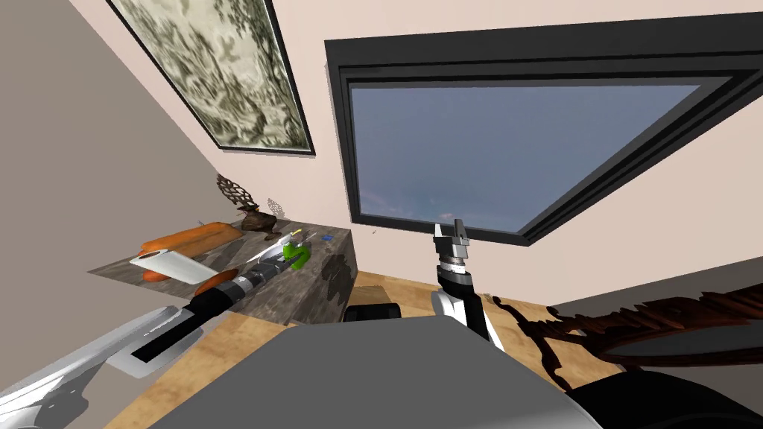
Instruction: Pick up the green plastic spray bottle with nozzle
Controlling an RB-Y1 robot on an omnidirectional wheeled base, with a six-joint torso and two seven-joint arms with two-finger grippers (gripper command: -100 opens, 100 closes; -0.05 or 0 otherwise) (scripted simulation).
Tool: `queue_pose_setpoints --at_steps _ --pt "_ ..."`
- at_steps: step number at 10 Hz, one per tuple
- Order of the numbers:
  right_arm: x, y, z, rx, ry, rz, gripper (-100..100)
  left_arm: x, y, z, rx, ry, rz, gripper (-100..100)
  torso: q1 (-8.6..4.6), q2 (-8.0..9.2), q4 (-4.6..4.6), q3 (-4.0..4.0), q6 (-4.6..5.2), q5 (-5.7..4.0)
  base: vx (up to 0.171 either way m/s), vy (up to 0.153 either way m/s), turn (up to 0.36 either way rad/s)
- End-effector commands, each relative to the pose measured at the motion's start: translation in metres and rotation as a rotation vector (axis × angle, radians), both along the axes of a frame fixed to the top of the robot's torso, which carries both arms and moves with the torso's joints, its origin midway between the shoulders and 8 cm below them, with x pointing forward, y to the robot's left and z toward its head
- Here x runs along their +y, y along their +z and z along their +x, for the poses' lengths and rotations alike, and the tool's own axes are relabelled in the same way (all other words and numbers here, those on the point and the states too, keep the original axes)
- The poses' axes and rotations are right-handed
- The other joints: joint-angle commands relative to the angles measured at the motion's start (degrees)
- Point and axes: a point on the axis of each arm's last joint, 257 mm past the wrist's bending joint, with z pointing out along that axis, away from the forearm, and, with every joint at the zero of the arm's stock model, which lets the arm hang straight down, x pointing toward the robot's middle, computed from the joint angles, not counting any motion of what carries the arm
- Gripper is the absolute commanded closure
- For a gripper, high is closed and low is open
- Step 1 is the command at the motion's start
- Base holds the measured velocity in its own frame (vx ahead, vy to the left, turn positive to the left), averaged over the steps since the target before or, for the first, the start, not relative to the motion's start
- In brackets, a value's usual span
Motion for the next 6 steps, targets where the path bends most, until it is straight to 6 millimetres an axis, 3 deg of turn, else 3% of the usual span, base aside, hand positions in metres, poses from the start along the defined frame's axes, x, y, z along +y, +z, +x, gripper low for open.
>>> queue_pose_setpoints --at_steps 1,3,5,6 --pt "0.0 0.0 0.0 0.0 0.0 0.0 0 0.019 0.0 -0.011 0.001 0.016 -0.002 -100 0.0 0.0 0.0 0.0 0.0 0.0 0.008 -0.056 -0.186" --pt "0.0 0.0 0.0 0.0 0.0 0.0 0 0.042 -0.002 -0.022 0.004 0.043 -0.002 -100 -0.03 0.01 0.0 0.0 0.0 0.0 0.003 -0.061 -0.137" --pt "0.0 0.0 0.0 0.0 0.0 0.0 0 0.051 -0.008 -0.028 0.019 0.054 -0.004 -100 -0.12 -0.02 0.0 -0.01 -0.01 -0.03 0.012 -0.056 -0.028" --pt "0.0 0.0 0.0 0.0 0.0 0.0 0 0.063 0.0 -0.034 0.001 0.062 -0.004 -100 -0.02 -0.01 0.0 0.0 -0.01 -0.01 0.016 -0.065 -0.199"
